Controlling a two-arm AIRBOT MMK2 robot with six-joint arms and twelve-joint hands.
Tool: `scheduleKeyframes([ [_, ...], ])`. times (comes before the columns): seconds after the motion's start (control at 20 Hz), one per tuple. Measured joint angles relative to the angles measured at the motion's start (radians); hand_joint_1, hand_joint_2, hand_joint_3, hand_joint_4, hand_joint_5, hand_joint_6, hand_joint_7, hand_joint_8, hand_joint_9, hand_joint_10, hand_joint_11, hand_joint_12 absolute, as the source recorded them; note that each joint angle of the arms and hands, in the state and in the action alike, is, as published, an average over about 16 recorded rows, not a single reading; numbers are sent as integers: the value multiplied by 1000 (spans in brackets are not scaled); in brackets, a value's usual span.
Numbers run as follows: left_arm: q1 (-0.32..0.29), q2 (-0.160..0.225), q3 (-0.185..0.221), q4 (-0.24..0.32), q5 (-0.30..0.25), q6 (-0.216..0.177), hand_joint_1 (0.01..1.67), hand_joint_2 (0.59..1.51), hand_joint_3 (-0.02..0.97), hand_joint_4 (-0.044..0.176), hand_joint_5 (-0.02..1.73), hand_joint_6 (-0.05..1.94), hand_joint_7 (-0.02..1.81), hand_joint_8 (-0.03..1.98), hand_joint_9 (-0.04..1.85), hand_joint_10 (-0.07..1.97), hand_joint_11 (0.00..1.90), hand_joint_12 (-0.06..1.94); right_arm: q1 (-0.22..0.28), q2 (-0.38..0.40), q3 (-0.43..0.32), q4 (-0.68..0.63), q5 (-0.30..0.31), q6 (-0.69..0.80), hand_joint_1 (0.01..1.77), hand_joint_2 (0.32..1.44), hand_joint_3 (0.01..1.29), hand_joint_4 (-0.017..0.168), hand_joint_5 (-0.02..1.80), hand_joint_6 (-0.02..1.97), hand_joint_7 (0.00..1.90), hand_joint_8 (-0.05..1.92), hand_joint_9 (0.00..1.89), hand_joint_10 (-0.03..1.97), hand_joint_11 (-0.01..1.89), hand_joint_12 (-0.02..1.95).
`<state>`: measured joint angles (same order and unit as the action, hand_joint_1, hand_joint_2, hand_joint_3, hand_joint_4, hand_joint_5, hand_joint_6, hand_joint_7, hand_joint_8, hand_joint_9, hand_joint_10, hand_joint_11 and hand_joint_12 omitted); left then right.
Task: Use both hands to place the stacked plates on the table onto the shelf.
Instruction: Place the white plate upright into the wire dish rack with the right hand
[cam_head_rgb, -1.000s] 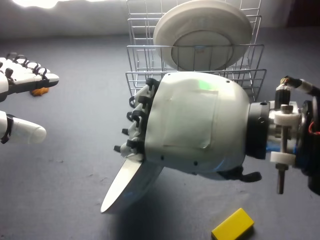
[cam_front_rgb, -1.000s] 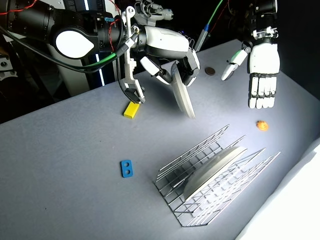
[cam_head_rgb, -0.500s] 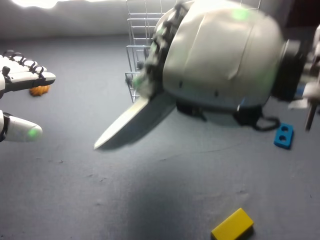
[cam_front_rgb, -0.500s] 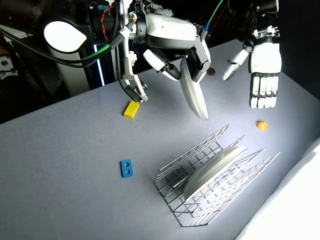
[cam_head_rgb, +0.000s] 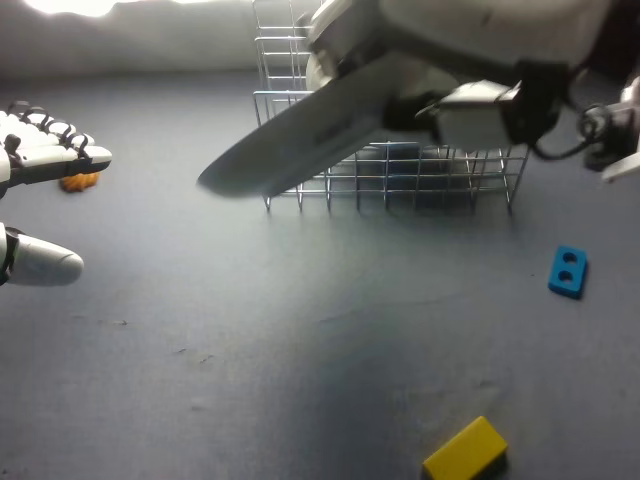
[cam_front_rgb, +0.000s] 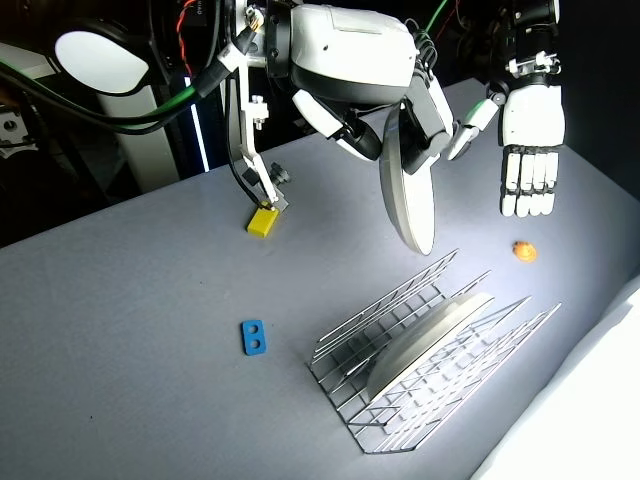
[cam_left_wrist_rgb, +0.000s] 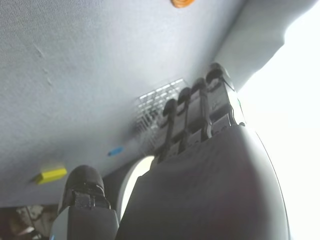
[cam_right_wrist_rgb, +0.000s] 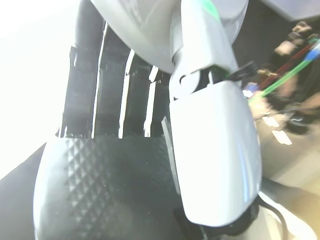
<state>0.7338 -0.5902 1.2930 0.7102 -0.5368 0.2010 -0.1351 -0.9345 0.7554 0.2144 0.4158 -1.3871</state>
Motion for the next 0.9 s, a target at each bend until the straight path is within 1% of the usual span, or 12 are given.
scheduleKeyframes([
  [0.2, 5, 0, 3, 41, -43, 0, 20, 1092, 18, 3, 21, 18, 18, 1, 20, -59, 23, 1, 17, 7, 30, 86, -11, 0, 1350, 1000, 15, 0, 891, 1017, 1003, 929, 951, 1031, 830, 1124],
  [0.3, 8, 0, 5, 72, -83, 0, 20, 1093, 18, 3, 20, 18, 18, 1, 20, -59, 22, 1, 22, 9, 47, 132, -16, 1, 1350, 999, 15, -1, 890, 1017, 1004, 925, 950, 1040, 828, 1128],
  [0.4, 10, 1, 6, 108, -134, 0, 20, 1094, 17, 3, 19, 17, 18, 0, 20, -60, 22, 1, 26, 9, 63, 175, -19, 4, 1350, 999, 15, -2, 889, 1016, 1007, 917, 950, 1048, 827, 1131],
  [0.55, 13, 4, 6, 171, -232, 0, 20, 1095, 17, 3, 19, 17, 18, 1, 19, -59, 22, 1, 30, 6, 86, 237, -24, 8, 1350, 999, 15, -3, 886, 1014, 1013, 906, 949, 1055, 826, 1132],
  [0.7, 8, 9, 1, 237, -343, -2, 20, 1095, 17, 2, 20, 17, 17, 0, 19, -59, 22, 1, 33, -1, 109, 303, -31, 12, 1350, 999, 15, -5, 882, 1012, 1016, 896, 949, 1061, 824, 1135],
  [0.9, -24, 16, -10, 322, -485, -4, 19, 1095, 18, 2, 20, 17, 17, 1, 18, -59, 22, 1, 38, -14, 141, 400, -47, 17, 1350, 999, 15, -7, 881, 1009, 1021, 884, 949, 1064, 823, 1137],
])
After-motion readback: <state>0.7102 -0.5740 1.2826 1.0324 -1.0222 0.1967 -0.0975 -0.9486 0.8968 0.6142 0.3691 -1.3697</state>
